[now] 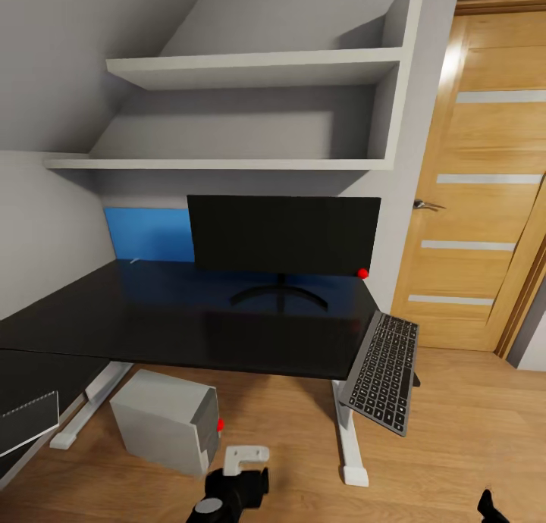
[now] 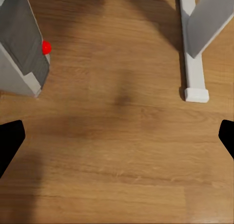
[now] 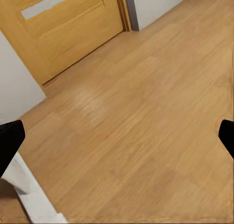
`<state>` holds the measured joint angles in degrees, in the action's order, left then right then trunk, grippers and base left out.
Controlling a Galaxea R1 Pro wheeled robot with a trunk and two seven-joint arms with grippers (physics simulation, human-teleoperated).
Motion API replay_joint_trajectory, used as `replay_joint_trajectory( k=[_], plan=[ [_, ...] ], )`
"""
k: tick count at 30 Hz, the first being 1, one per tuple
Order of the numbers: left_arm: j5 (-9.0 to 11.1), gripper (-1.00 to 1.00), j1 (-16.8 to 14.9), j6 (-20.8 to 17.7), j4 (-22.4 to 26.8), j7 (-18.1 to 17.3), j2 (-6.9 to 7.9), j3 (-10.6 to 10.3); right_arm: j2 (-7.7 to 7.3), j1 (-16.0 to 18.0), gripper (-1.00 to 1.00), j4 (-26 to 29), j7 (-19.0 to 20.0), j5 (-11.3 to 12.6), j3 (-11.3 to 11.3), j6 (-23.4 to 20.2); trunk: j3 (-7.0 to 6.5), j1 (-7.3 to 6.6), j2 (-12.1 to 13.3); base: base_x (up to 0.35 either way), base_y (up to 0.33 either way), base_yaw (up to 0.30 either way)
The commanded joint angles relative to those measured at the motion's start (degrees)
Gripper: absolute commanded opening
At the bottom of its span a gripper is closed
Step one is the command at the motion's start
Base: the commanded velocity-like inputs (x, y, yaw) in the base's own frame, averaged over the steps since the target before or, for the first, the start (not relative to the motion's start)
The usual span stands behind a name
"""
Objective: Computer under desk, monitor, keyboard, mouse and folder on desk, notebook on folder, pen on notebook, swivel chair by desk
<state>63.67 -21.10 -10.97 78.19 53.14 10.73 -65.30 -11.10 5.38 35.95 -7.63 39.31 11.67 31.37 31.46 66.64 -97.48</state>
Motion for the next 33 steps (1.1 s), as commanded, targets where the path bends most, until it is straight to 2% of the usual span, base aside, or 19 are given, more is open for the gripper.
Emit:
replay_joint_trajectory(
  k=[1, 4, 5, 6, 9, 10, 11, 12, 13, 14, 18, 20, 25, 27, 29, 30, 32, 33],
  plan=[
    [0.18, 1.00, -0.08, 0.78, -0.50, 0.26, 0.36, -0.19, 0.51, 0.04, 1.00, -1.42, -0.14, -0.77, -0.12, 0.51, 0.06, 0.00, -0.04, 0.000, 0.000, 0.000],
    [0.58, 1.00, -0.08, 6.15, -4.18, 0.04, 2.85, -2.31, 3.06, 0.12, 1.00, -6.90, 0.03, -3.65, -0.18, 3.07, 0.06, 0.00, -0.04, 0.000, 0.000, 0.000],
    [1.15, 1.00, -0.08, 7.69, -5.22, 0.00, 3.71, -3.57, 3.92, 0.14, 1.00, -7.68, 0.07, -4.10, -0.23, 4.25, 0.06, 0.00, -0.04, 0.000, 0.000, 0.000],
    [2.90, 1.00, -0.08, 10.37, -6.80, -0.07, 4.72, -5.74, 5.06, 0.13, 1.00, -8.41, 0.15, -4.69, -0.28, 5.61, 0.06, 0.00, -0.04, 0.000, 0.000, 0.000],
    [6.55, 1.00, -0.08, 15.22, -10.76, -0.12, 5.39, -10.42, 6.09, 0.13, 1.00, -9.07, 0.21, -6.21, -0.32, 6.63, 0.06, 0.00, -0.04, 0.000, 0.000, 0.000],
    [7.15, 1.00, -0.08, 16.18, -11.68, -0.12, 5.44, -11.29, 6.19, 0.13, 1.00, -9.17, 0.22, -6.57, -0.32, 6.73, 0.06, 0.00, -0.04, 0.000, 0.000, 0.000],
    [8.39, 1.00, -0.08, 19.16, -14.10, -0.13, 5.53, -13.23, 6.40, 0.13, 1.00, -9.37, 0.23, -7.47, -0.31, 6.92, 0.06, 0.00, -0.04, 0.000, 0.000, 0.000],
    [9.66, 1.00, -0.08, 26.39, -18.35, -0.14, 5.75, -17.35, 7.12, 0.15, 1.00, -10.94, 0.24, -8.52, -0.38, 7.11, 0.06, 0.00, -0.04, 0.000, -0.008, 0.000],
    [9.70, 1.00, -0.08, 26.93, -18.88, -0.14, 5.73, -17.76, 7.42, 0.15, 1.00, -11.13, 0.25, -8.62, -0.41, 7.12, 0.06, 0.00, -0.04, 0.000, -0.117, 0.000],
    [9.80, 1.00, -0.08, 27.46, -22.08, -0.14, 4.77, -18.37, 7.82, 0.15, 1.00, -11.33, 0.25, -8.72, -0.62, 7.13, 0.06, 0.00, -0.04, 0.000, -0.301, 0.000],
    [9.80, 1.00, -0.08, 27.42, -25.61, -0.15, 2.56, -18.44, 7.97, 0.15, 1.00, -11.41, 0.25, -8.72, -0.67, 7.13, 0.06, 0.00, -0.04, 0.000, -0.309, 0.000],
    [9.80, 1.00, -0.08, 27.42, -26.58, -0.18, 2.07, -18.45, 7.99, 0.15, 1.00, -11.40, 0.25, -8.72, -0.67, 7.13, 0.06, 0.00, -0.04, 0.000, -0.313, -0.020],
    [9.81, 1.00, -0.08, 27.41, -33.75, -1.46, -0.75, -18.38, 7.94, 0.15, 1.00, -11.37, 0.29, -8.72, -0.68, 7.13, 0.06, 0.00, -0.04, 0.000, -0.314, -0.175],
    [9.84, 1.00, -0.08, 27.37, -39.62, -3.78, -3.11, -18.18, 7.94, 0.15, 1.00, -11.36, 0.31, -8.77, -0.69, 7.13, 0.07, 0.00, -0.04, 0.000, -0.318, -0.242],
    [9.88, 1.00, -0.08, 27.35, -42.84, -5.42, -4.45, -18.00, 7.97, 0.15, 1.00, -11.37, 0.35, -8.98, -0.72, 7.13, 0.12, 0.00, -0.04, 0.000, -0.329, -0.243],
    [10.08, 1.00, -0.08, 27.34, -46.08, -7.30, -5.79, -17.76, 7.99, 0.15, 1.00, -11.39, 0.51, -9.53, -0.74, 7.13, 0.16, 0.00, -0.04, 0.000, -0.336, -0.222],
    [10.53, 1.00, -0.08, 27.31, -49.20, -9.33, -7.07, -17.43, 8.00, 0.15, 1.00, -11.41, 0.92, -10.41, -0.75, 7.11, 0.27, 0.00, -0.04, 0.000, -0.339, -0.183],
    [11.68, 1.00, -0.08, 27.15, -53.46, -12.70, -8.72, -16.77, 8.01, 0.15, 1.00, -11.42, 1.71, -12.16, -0.76, 7.01, 0.34, 0.00, -0.04, 0.000, -0.343, -0.086]
  ],
)
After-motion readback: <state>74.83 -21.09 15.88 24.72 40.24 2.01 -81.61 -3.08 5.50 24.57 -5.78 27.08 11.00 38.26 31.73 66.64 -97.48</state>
